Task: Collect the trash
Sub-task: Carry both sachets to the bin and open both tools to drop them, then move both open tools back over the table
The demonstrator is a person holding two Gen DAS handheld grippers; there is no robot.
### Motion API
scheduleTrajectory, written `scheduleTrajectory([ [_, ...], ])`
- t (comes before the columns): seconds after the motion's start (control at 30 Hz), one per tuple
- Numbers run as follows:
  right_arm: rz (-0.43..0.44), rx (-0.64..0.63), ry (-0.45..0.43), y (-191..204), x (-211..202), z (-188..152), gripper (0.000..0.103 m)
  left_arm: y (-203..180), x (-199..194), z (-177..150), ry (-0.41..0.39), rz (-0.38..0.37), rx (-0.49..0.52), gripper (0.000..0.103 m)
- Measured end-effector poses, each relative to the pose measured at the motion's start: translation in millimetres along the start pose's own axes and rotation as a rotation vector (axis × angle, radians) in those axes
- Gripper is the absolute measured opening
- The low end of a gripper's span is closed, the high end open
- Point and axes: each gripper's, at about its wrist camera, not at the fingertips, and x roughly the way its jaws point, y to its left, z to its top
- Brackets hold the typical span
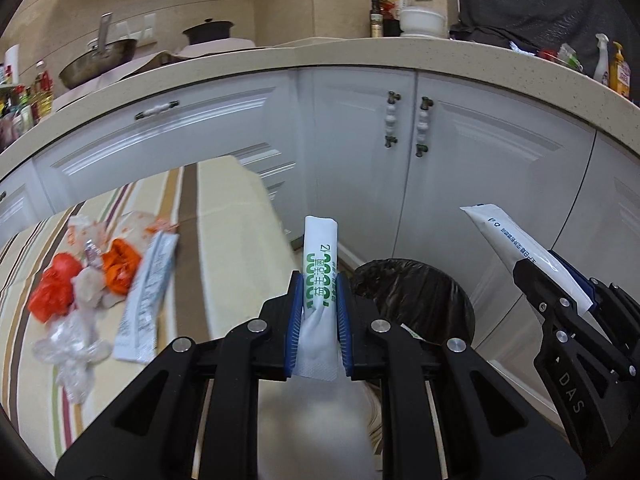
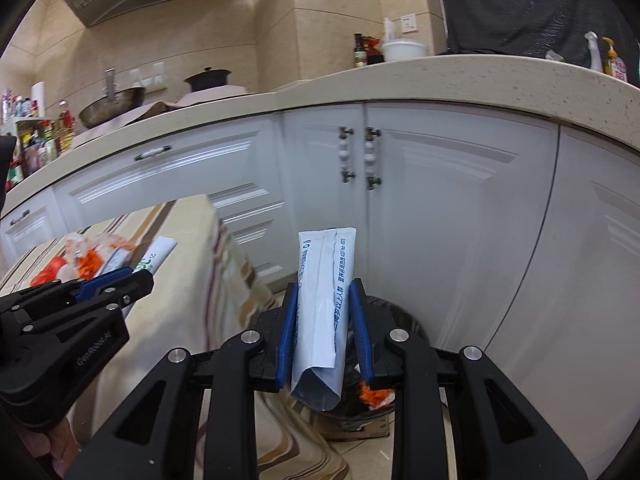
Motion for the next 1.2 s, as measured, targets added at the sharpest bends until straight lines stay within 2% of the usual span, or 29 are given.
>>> scheduleTrajectory([
  [0.4,-0.059,0.031,0.019,-35.4,38.8,9.6,0.027,-39.9,69.8,23.6,0.075,-0.040,0.002,0.017],
  [0.83,-0.080,0.051,0.059,-56.3,90.5,6.8,0.029,-61.3,123.4,34.5,0.122,-0.029,-0.001,0.018],
  [0.87,-0.082,0.055,0.058,-57.3,94.5,7.0,0.037,-63.1,128.3,35.3,0.124,-0.029,0.002,0.021],
  [0.9,-0.093,0.059,0.053,-59.0,98.5,6.4,0.044,-65.0,132.2,36.2,0.131,-0.030,0.005,0.035],
  [0.97,-0.105,0.068,0.057,-62.9,106.1,4.9,0.048,-67.7,140.2,36.9,0.146,-0.027,0.007,0.049],
  [1.2,-0.115,0.087,0.058,-68.6,107.0,5.6,0.048,-62.1,135.6,38.7,0.140,-0.034,-0.017,0.053],
])
